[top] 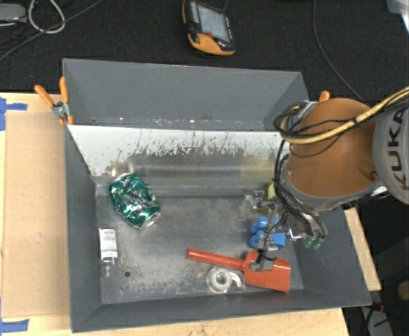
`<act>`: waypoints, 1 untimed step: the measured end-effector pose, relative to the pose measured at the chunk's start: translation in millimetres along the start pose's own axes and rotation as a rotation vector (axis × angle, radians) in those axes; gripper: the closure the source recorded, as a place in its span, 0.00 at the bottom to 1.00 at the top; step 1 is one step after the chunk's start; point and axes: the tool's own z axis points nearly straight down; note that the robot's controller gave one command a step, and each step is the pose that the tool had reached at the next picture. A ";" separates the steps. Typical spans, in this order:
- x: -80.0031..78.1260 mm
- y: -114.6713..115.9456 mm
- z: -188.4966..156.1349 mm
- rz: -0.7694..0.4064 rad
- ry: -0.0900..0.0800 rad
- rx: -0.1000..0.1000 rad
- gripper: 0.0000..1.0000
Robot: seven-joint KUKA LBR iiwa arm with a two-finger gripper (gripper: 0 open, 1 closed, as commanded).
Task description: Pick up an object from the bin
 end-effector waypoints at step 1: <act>-1.5 -0.2 -4.0 0.001 -0.009 0.000 0.00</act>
Offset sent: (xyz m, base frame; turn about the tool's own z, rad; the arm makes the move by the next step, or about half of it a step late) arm -0.0141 -0.0561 -0.1516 -0.0056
